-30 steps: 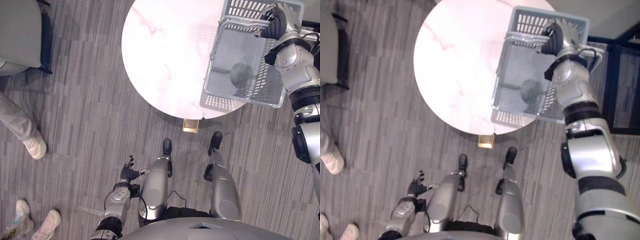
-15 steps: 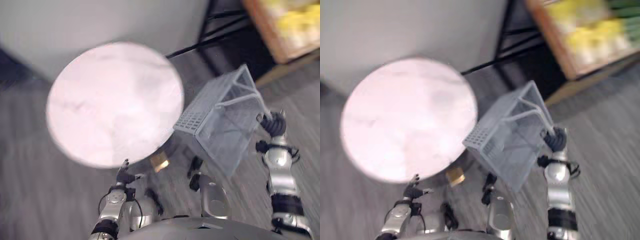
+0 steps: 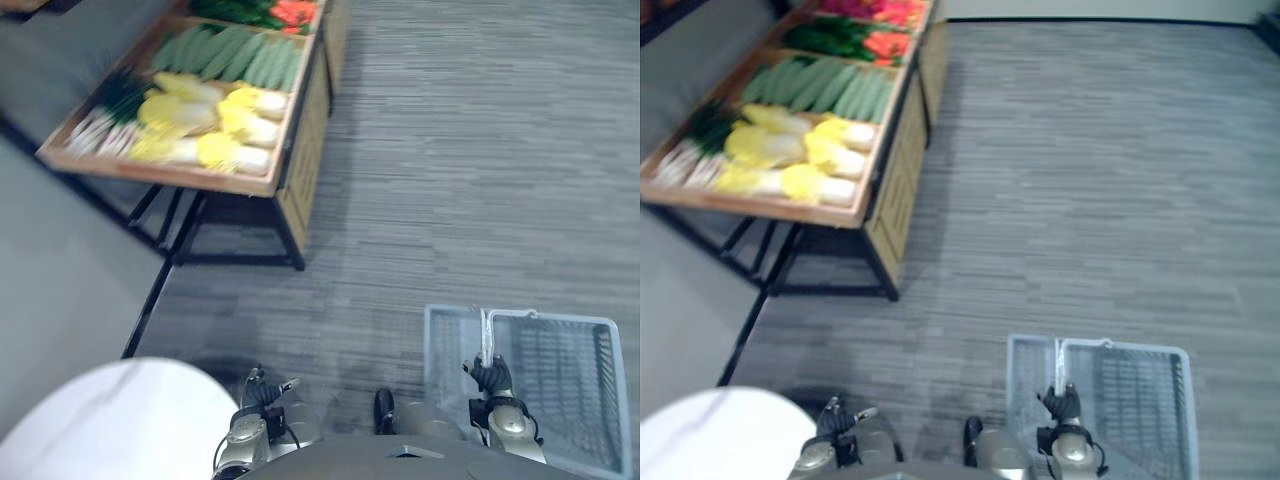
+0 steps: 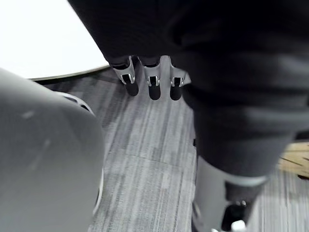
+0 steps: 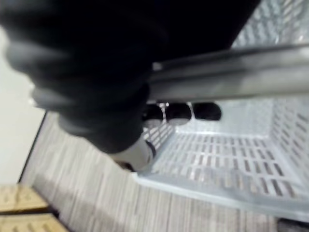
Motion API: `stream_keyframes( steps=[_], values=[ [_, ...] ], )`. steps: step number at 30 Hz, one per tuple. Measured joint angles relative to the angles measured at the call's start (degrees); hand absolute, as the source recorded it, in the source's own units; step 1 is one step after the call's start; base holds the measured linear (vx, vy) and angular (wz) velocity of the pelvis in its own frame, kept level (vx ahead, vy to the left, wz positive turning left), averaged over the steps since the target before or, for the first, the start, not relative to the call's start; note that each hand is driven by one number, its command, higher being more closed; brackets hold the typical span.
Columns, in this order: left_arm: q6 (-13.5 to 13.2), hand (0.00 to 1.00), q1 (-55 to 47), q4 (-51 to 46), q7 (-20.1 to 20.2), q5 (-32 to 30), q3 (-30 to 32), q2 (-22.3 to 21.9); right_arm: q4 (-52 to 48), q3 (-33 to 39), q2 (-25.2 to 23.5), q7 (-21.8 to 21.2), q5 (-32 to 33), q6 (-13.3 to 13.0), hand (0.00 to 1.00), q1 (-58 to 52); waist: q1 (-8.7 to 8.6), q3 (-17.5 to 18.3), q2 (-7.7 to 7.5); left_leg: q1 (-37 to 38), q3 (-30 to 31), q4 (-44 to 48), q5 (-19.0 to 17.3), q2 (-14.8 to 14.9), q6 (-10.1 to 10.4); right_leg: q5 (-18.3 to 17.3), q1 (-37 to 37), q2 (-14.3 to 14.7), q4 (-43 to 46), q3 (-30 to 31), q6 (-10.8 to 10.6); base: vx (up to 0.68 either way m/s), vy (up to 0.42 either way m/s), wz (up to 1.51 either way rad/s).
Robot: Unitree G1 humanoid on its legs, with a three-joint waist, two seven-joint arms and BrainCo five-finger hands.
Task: Pick vegetable in the basket
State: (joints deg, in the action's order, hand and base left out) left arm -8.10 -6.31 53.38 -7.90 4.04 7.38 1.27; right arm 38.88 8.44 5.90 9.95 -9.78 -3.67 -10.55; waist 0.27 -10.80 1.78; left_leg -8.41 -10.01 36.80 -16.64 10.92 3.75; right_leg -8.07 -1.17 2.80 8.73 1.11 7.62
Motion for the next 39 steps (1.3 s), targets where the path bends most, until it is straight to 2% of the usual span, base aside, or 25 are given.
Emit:
stream_keyframes(
  steps=[3,4,5,9,11,12,13,15,18,19,22,23,24,25,26,27,28,30,31,32,33,34,36,38,39],
  values=[
    [-0.03,0.0,0.67,0.05,-0.03,-0.09,-0.1,-0.2,3.57,0.15,0.8,0.08,-0.14,1.0,1.0,-0.23,0.33,-0.36,0.89,-2.92,-2.26,-18.29,4.65,-1.21,1.78,-0.96,3.37,-0.45,-2.87,3.07,-1.78,0.26,0.264,-0.91],
    [-0.03,0.0,0.79,0.03,-0.06,-0.06,0.07,-0.45,4.34,0.16,0.92,0.05,-0.24,1.58,1.0,-1.0,0.93,-0.66,0.98,-2.2,-3.75,-21.6,10.59,-0.85,1.03,-1.48,5.3,-0.56,-3.94,4.24,-2.9,0.46,0.365,-0.87],
    [0.08,0.0,0.89,0.2,-0.1,-0.19,0.45,-0.5,5.91,0.02,0.71,0.12,-0.72,2.2,1.0,-1.21,1.64,0.22,0.31,-0.42,-6.05,-22.2,11.62,-2.07,-0.71,-2.04,7.32,-1.94,-4.89,6.02,-4.71,0.43,0.298,-0.8],
    [0.11,0.0,2.07,0.18,-0.11,-0.11,0.55,-0.16,8.18,0.04,0.67,-0.36,-1.74,1.99,1.0,-1.38,1.75,0.8,-1.85,0.47,-8.1,-19.07,7.67,-5.33,-4.46,-5.08,3.74,-5.9,5.51,5.76,-10.34,0.47,0.296,-0.14],
    [0.24,0.0,1.6,0.46,-0.08,0.02,0.46,-0.05,10.23,1.4,0.19,-0.26,-1.78,1.96,1.0,-1.03,1.63,0.66,-2.09,5.92,-6.86,-22.13,5.51,-7.43,-5.04,-5.37,-0.68,-6.45,23.06,5.03,-20.29,0.38,0.197,0.56],
    [0.41,0.0,1.25,0.63,0.02,0.73,-0.3,1.03,10.88,2.31,-1.03,-0.1,-1.7,1.97,1.0,-1.25,0.54,0.28,-3.02,10.44,-3.87,-24.75,4.56,-8.94,-5.7,0.07,-4.88,-7.65,37.51,2.64,-22.27,0.42,0.133,0.95],
    [0.47,0.0,0.96,0.75,0.06,1.26,-0.82,1.31,11.19,2.46,-1.3,-0.04,-1.67,1.97,1.0,-1.34,0.24,0.25,-3.31,11.67,-3.16,-25.38,4.32,-9.28,-5.8,0.09,-5.97,-8.43,40.78,1.55,-22.43,0.42,0.087,1.02],
    [1.15,0.0,0.54,1.65,0.11,1.98,-1.59,2.46,11.86,2.89,-1.52,-0.02,-1.54,1.93,1.0,-1.48,-0.29,0.51,-3.8,17.74,-0.23,-28.95,3.26,-9.44,-5.64,-4.53,-10.3,-11.72,47.67,-6.61,-18.94,0.45,-0.042,0.67],
    [1.53,0.0,0.95,2.13,0.38,1.43,-1.69,2.72,11.86,4.6,-1.37,0.25,-0.42,1.85,1.0,-0.75,-1.5,0.13,-2.61,22.1,2.81,-32.15,3.14,-6.56,-5.31,-7.9,-14.74,-12.64,38.93,-13.49,-13.96,0.43,-0.138,0.65],
    [1.58,0.0,1.11,2.15,0.39,1.25,-1.69,2.66,11.89,4.93,-1.28,0.31,-0.18,1.86,1.0,-0.39,-1.75,0.02,-2.15,22.59,3.14,-32.56,3.18,-5.4,-5.25,-7.62,-16.16,-12.63,33.19,-13.96,-13.71,0.55,-0.28,0.86],
    [1.58,0.0,1.67,2.38,0.36,0.79,-1.25,2.65,12.27,6.92,-1.39,0.28,1.24,1.87,1.0,0.5,-2.8,-0.79,-0.82,25.1,3.51,-32.92,1.87,-0.74,-1.56,4.26,-18.5,-13.48,7.45,-10.05,-14.24,0.57,-0.371,0.77],
    [1.59,0.0,1.5,2.6,0.35,0.72,-0.11,2.78,12.59,6.87,-1.6,0.17,1.78,1.88,1.0,0.21,-2.76,-0.79,-1.67,26.54,3.26,-32.96,1.45,-0.15,-0.03,8.18,-18.24,-14.2,1.87,-8.71,-14.47,0.45,-0.331,0.34],
    [1.58,0.0,1.13,2.66,0.39,0.67,0.73,3.1,12.92,6.89,-2.02,0.06,1.78,1.89,1.0,-0.23,-2.61,-0.57,-2.5,27.47,3.1,-32.91,1.18,-0.01,1.22,9.08,-18.1,-15.07,-0.44,-7.63,-14.35,0.5,-0.402,0.35],
    [1.59,0.0,0.44,3.5,0.35,-0.53,2.47,3.52,13.49,7.17,-2.75,-0.1,1.74,1.92,1.0,-0.51,-2.65,-0.47,-3.27,30.36,3.34,-32.58,0.59,1.25,2.5,15.48,-17.94,-15.02,2.13,-6.92,-15.74,0.61,-0.501,0.33],
    [1.59,0.0,1.47,4.85,0.39,-1.29,3.61,1.38,14.17,8.34,-2.34,-0.08,1.73,2.0,1.0,0.35,-2.58,-0.79,-0.08,31.01,2.9,-30.94,2.61,4.76,3.52,11.32,-19.11,-12.64,9.19,-7.84,-14.25,0.7,-0.591,0.3],
    [1.22,0.0,1.46,4.75,0.39,-1.37,3.86,0.5,14.21,8.61,-2.15,-0.08,1.74,1.98,1.0,0.63,-2.55,-0.63,0.19,29.85,3.33,-28.95,4.62,5.47,3.68,9.31,-19.69,-12.33,11.27,-8.37,-13.11,0.67,-0.605,0.22],
    [0.89,0.0,1.43,4.67,0.41,-1.33,4.51,-1.23,14.57,8.49,-1.41,-0.29,1.69,1.99,1.0,1.37,-2.48,-0.35,1.41,26.19,5.36,-22.12,8.43,6.79,3.43,6.53,-19.21,-11.53,13.23,-9.84,-12.11,0.66,-0.604,0.22],
    [0.82,0.0,0.74,4.14,0.45,-1.28,5.65,-2.82,14.82,8.07,-0.68,-0.8,1.72,2.16,1.0,1.84,-2.42,-0.79,2.13,18.08,9.17,-6.52,17.38,9.11,3.47,3.61,-15.24,-10.11,11.65,-12.05,-10.56,0.45,-0.378,0.29],
    [0.51,0.0,0.65,3.89,0.45,-0.72,5.84,-2.89,15.01,7.02,-0.18,-0.78,1.74,2.35,1.0,2.51,-2.25,-1.52,2.78,12.21,10.56,6.59,17.19,10.16,4.12,2.95,-10.62,-8.64,8.65,-13.22,-9.82,0.49,-0.344,0.17],
    [-0.04,0.0,0.59,3.0,0.45,-0.06,6.31,-2.79,15.71,5.43,0.01,-0.79,1.69,2.72,1.0,2.94,-0.77,-1.86,2.53,7.91,10.14,16.3,13.69,9.3,4.25,2.6,-6.06,-7.46,5.62,-13.2,-9.14,0.49,-0.344,0.05],
    [-0.06,0.0,0.59,2.37,0.45,-0.03,6.53,-2.77,15.95,4.35,0.05,-0.79,1.68,2.75,1.0,3.13,0.02,-1.96,2.39,6.22,9.81,19.08,12.01,8.22,4.45,2.49,-3.96,-7.04,4.1,-13.16,-8.75,0.52,-0.307,-0.22],
    [-0.12,0.0,0.63,1.32,0.46,0.04,6.58,-2.78,16.5,2.89,0.61,-1.02,1.6,2.85,1.0,3.88,1.11,-2.13,1.96,3.49,8.01,20.56,9.23,5.8,4.53,2.31,-0.35,-6.74,1.52,-13.07,-8.33,0.37,-0.158,-0.24],
    [-0.3,0.0,0.72,-0.01,0.49,0.14,6.62,-2.94,17.06,1.49,1.49,-1.65,1.08,2.83,1.0,6.89,2.67,-2.23,1.75,-0.69,0.49,10.66,4.42,2.28,3.87,2.7,3.52,-6.77,-2.05,-13.18,-8.79,0.41,-0.12,-0.25],
    [-0.25,0.0,0.69,-0.19,0.51,1.18,6.59,-3.12,16.92,1.57,1.88,-1.92,0.71,2.8,1.0,8.42,3.37,-2.17,1.85,-0.8,-6.78,-4.6,5.72,0.4,2.78,2.51,5.72,-6.74,-3.49,-14.56,-9.16,0.32,0.009,0.28],
    [0.09,0.0,0.69,-0.05,0.55,1.11,6.42,-2.7,16.71,2.18,1.95,-1.86,0.36,2.78,1.0,9.01,3.36,-1.56,1.04,-0.38,-19.47,-12.58,7.7,0.47,-3.67,1.55,7.96,-7.03,-4.73,-18.21,-10.33,0.4,0.045,1.01]
  ],
)
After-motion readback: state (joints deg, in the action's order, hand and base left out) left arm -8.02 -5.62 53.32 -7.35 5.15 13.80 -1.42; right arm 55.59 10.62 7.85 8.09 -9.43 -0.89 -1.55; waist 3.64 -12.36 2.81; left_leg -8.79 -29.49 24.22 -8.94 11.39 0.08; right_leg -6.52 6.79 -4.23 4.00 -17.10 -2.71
